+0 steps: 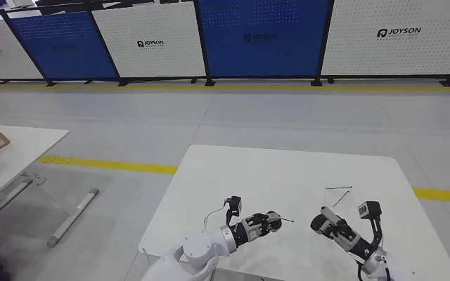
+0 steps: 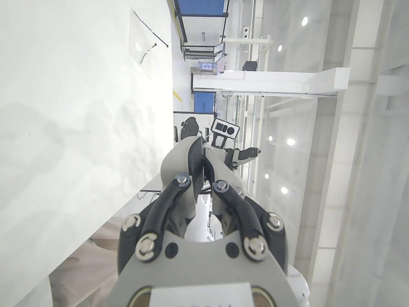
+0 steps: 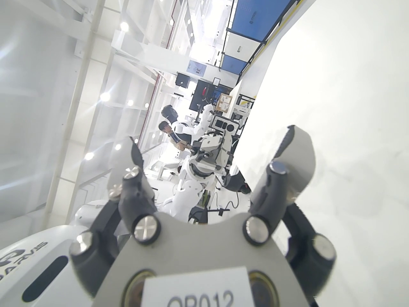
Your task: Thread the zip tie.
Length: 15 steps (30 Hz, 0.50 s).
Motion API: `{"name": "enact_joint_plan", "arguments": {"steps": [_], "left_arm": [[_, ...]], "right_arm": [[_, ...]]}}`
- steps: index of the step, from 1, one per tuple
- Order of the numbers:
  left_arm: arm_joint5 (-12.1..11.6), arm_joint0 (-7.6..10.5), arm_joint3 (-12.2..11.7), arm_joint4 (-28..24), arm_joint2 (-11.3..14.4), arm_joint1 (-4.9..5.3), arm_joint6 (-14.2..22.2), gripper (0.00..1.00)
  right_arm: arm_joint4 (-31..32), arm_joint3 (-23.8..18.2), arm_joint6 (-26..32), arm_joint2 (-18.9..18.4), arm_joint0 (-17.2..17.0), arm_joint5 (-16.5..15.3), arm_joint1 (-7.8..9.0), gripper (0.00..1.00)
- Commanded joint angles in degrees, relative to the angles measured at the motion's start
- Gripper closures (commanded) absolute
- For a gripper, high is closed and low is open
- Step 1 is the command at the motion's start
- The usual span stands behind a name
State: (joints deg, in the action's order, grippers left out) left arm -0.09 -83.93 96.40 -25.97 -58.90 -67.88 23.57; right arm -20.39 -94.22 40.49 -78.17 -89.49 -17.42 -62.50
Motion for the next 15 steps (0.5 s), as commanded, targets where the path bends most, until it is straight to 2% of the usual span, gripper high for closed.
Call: {"name": "enact_joint_plan", "arguments": {"steps": [1, 6, 8, 11, 15], "left_arm": [[-0.1, 0.01, 0.0, 0.1, 0.0, 0.00, -0.1, 1.00], [-0.1, -0.01, -0.1, 0.0, 0.1, -0.01, 0.0, 1.00], [0.7, 0.60, -0.3, 1.0, 0.7, -0.07, -0.5, 1.00], [0.5, 1.35, 0.3, -1.1, 0.6, -0.32, -1.5, 1.00], [-0.6, 1.22, 3.4, -6.2, -1.9, -0.17, -0.3, 1.00]], "right_arm": [[0.0, 0.0, 0.0, 0.0, 0.0, 0.0, 0.00, 0.00], [0.0, 0.0, 0.0, 0.0, 0.0, 0.0, 0.00, 0.00], [0.0, 0.0, 0.0, 0.0, 0.0, 0.0, 0.00, 0.00], [0.0, 0.0, 0.0, 0.0, 0.0, 0.0, 0.00, 0.00], [0.0, 0.0, 0.0, 0.0, 0.0, 0.0, 0.00, 0.00]]}}
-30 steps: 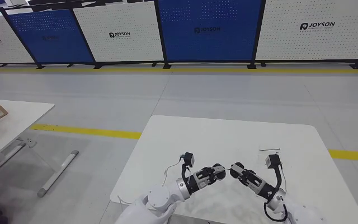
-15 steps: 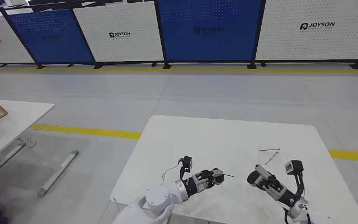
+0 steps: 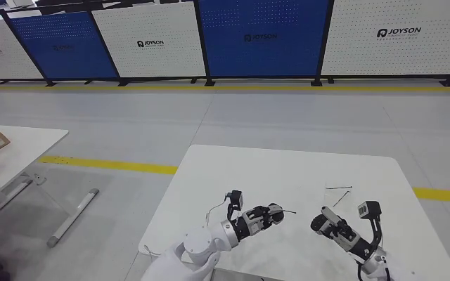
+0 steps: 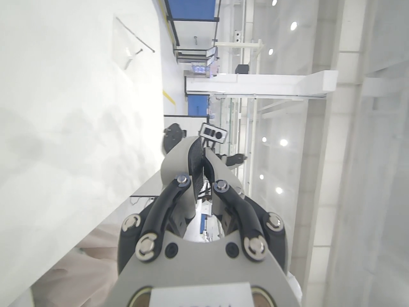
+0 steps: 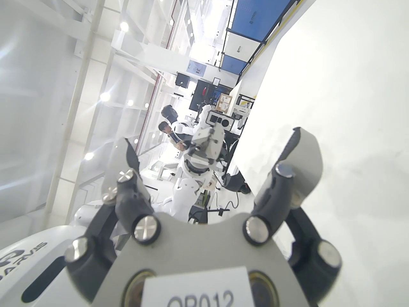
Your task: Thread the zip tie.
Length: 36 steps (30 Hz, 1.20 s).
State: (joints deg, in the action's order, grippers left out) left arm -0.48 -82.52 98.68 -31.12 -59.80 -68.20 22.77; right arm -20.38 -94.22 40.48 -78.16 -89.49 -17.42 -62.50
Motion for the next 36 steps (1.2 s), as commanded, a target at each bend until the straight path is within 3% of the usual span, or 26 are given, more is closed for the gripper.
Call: {"name": "enact_joint_plan", "arguments": {"steps": [1, 7, 9, 18, 22, 29, 32, 36], "left_arm": [[-0.3, -0.45, 2.2, -0.8, -1.7, 0.31, 0.6, 1.00], [3.4, -3.54, 11.5, 0.3, -5.2, 1.32, 1.7, 1.00], [3.8, -4.69, 13.9, 0.6, -6.7, 1.47, -1.1, 1.00], [3.7, -4.68, 13.9, 0.4, -6.7, 1.46, -1.3, 1.00], [2.1, -4.40, 15.0, -5.9, -7.6, 1.31, 1.1, 1.00], [0.2, -8.15, 20.3, -11.5, -12.7, 2.04, 6.9, 1.00], [-0.4, -9.29, 21.1, -10.5, -14.3, 2.30, 7.2, 1.00], [-0.5, -9.92, 21.3, -6.6, -14.4, 2.50, 6.8, 1.00]], "right_arm": [[0.0, 0.0, 0.0, 0.0, 0.0, 0.0, 0.00, 0.00], [0.0, 0.0, 0.0, 0.0, 0.0, 0.0, 0.00, 0.00], [0.0, 0.0, 0.0, 0.0, 0.0, 0.0, 0.00, 0.00], [0.0, 0.0, 0.0, 0.0, 0.0, 0.0, 0.00, 0.00], [0.0, 0.0, 0.0, 0.0, 0.0, 0.0, 0.00, 0.00], [0.0, 0.0, 0.0, 0.0, 0.0, 0.0, 0.00, 0.00], [0.0, 0.0, 0.0, 0.0, 0.0, 0.0, 0.00, 0.00], [0.0, 0.0, 0.0, 0.0, 0.0, 0.0, 0.00, 0.00]]}}
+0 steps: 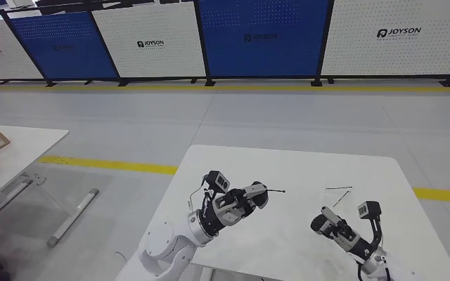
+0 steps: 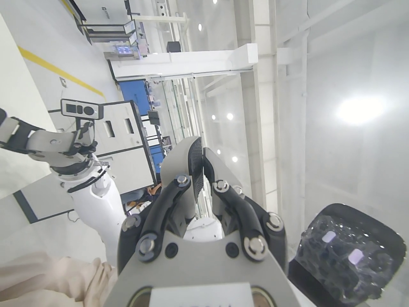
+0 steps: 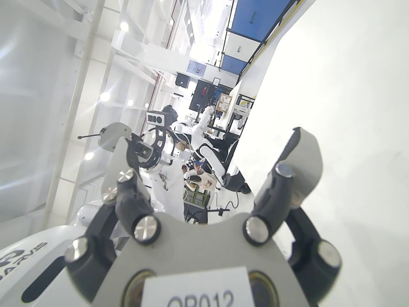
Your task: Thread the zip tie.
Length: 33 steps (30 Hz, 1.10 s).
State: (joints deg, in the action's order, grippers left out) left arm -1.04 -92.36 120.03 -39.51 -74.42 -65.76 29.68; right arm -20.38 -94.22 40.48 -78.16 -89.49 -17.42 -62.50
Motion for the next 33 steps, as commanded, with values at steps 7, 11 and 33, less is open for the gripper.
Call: {"name": "enact_joint_plan", "arguments": {"steps": [7, 11, 33], "left_arm": [[3.9, 1.05, -3.4, 11.8, 3.1, 0.35, -1.0, 1.00], [6.0, 2.69, -6.6, 14.6, 5.2, 0.29, -1.6, 1.00], [6.6, 7.72, -12.2, 13.6, 9.5, -0.33, -3.9, 1.00]], "right_arm": [[0.0, 0.0, 0.0, 0.0, 0.0, 0.0, 0.00, 0.00], [0.0, 0.0, 0.0, 0.0, 0.0, 0.0, 0.00, 0.00], [0.0, 0.0, 0.0, 0.0, 0.0, 0.0, 0.00, 0.00]]}}
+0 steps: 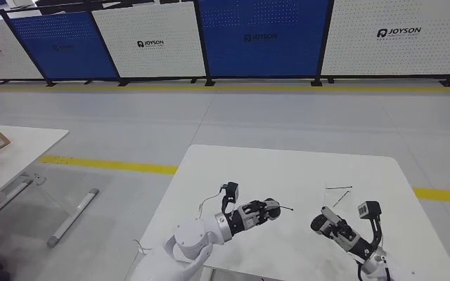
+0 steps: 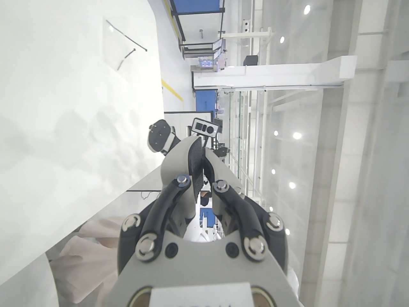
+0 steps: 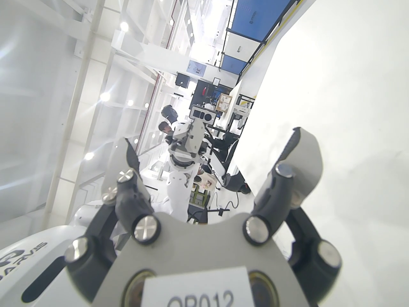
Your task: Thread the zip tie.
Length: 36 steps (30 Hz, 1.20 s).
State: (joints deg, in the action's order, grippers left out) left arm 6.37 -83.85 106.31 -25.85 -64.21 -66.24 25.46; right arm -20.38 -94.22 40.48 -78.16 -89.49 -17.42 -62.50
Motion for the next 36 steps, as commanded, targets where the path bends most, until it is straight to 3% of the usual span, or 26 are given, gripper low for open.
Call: {"name": "enact_joint_plan", "arguments": {"steps": [1, 8, 12, 15, 21, 24, 33, 36], "left_arm": [[-1.6, -1.47, 3.0, -0.1, -1.3, 0.29, 0.5, 1.00], [-7.5, -7.87, 13.3, -1.2, -5.7, 1.19, 2.3, 1.00], [-8.0, -10.21, 15.3, -2.1, -7.3, 1.57, 3.8, 1.00], [-6.6, -10.13, 13.9, -1.5, -6.6, 1.64, 4.3, 1.00], [-6.0, -6.63, 6.4, 0.9, -1.8, 1.04, 1.9, 1.00], [-5.2, -5.12, 3.6, -0.7, -0.3, 0.83, 3.2, 1.00], [-6.0, -5.10, 2.9, -2.5, 0.0, 0.71, 3.4, 1.00], [-6.0, -5.10, 2.9, -2.5, 0.0, 0.71, 3.4, 1.00]], "right_arm": [[0.0, 0.0, 0.0, 0.0, 0.0, 0.0, 0.00, 0.00], [0.0, 0.0, 0.0, 0.0, 0.0, 0.0, 0.00, 0.00], [0.0, 0.0, 0.0, 0.0, 0.0, 0.0, 0.00, 0.00], [0.0, 0.0, 0.0, 0.0, 0.0, 0.0, 0.00, 0.00], [0.0, 0.0, 0.0, 0.0, 0.0, 0.0, 0.00, 0.00], [0.0, 0.0, 0.0, 0.0, 0.0, 0.0, 0.00, 0.00], [0.0, 0.0, 0.0, 0.0, 0.0, 0.0, 0.00, 0.00], [1.3, -2.1, 0.1, -0.5, 0.3, 1.6, 0.14, 0.00]]}}
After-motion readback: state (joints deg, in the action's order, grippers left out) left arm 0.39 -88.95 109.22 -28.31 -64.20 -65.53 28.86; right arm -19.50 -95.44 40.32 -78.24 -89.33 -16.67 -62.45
